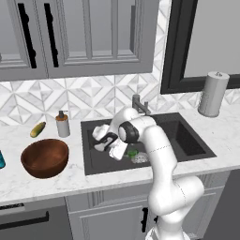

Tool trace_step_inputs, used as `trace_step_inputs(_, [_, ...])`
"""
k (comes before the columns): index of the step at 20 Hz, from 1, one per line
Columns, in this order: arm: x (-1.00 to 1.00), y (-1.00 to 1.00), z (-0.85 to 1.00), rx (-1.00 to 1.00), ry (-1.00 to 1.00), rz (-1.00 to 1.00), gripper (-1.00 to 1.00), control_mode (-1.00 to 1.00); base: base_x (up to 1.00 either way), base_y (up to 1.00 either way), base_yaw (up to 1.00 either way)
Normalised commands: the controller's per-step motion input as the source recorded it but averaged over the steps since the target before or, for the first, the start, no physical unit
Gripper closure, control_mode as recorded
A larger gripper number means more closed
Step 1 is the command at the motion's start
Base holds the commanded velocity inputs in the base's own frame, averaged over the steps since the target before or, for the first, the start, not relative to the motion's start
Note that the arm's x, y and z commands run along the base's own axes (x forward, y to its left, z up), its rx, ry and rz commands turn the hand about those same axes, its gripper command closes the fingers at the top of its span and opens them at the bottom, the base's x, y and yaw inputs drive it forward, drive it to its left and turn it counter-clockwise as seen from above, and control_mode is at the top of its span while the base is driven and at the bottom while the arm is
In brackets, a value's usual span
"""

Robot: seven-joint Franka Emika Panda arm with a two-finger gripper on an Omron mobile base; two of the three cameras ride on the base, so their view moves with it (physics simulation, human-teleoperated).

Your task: Pick the broccoli from the sink and place it in the bowl. Then pick the bowl and place it in the microwave. Then close the microwave door and press the start button.

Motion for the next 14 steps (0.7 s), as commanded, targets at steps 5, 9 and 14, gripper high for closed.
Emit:
trace_step_inputs(5, [0.45,-0.14,-0.30,0.00,0.00,0.05,-1.00,-1.00,0.00,0.00,0.00])
trace_step_inputs(9, [0.05,-0.20,-0.42,0.00,0.00,0.05,1.00,-1.00,0.00,0.00,0.00])
trace_step_inputs(14, [0.03,-0.27,-0.22,0.00,0.00,0.03,1.00,-1.00,0.00,0.00,0.00])
